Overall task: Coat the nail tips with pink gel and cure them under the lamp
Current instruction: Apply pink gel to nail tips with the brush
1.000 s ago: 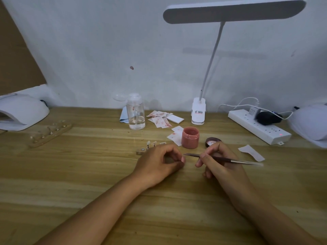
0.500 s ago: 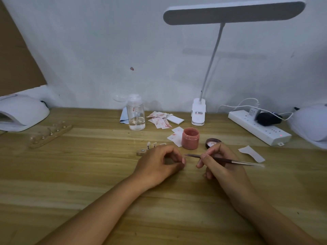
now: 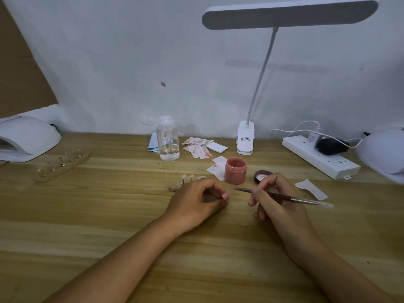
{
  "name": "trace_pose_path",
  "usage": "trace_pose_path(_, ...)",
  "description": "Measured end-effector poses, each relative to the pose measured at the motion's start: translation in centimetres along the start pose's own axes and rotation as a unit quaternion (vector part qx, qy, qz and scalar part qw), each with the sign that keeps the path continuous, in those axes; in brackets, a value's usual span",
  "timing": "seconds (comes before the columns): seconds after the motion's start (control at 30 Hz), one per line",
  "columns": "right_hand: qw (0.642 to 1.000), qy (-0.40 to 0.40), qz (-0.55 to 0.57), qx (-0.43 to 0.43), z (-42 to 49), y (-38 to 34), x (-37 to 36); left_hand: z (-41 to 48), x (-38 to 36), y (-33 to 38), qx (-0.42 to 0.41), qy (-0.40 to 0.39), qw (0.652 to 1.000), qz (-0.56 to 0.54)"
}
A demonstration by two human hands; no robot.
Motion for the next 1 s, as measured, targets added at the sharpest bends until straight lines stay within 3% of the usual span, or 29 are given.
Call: trace_pose_path(1.0, 0.999, -0.032, -0.007, -0.037, -0.06, 0.72, -0.69, 0.07, 0.02, -0.15, 0.009, 0.000, 1.000, 0.014)
Point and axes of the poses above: each hand's wrist, its own z-axis towards the middle knuckle, its own x-axis out of the back of the hand, y = z × x, the point moved 9 cm from there along z, towards the middle knuckle, and after that the axes turned 6 degrees about y, right-handed, at the moved point
